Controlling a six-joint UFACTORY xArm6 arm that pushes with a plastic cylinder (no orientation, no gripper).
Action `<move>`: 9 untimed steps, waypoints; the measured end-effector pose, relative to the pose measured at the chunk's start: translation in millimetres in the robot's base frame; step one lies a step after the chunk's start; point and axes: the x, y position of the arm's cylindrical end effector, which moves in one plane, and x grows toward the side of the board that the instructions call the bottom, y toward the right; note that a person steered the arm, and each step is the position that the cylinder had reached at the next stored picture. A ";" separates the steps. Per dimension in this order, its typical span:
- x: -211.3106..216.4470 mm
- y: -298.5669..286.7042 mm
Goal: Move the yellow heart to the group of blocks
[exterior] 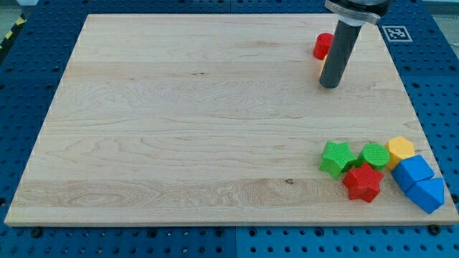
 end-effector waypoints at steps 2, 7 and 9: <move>-66.6 -55.3; -145.0 -5.0; -139.1 10.8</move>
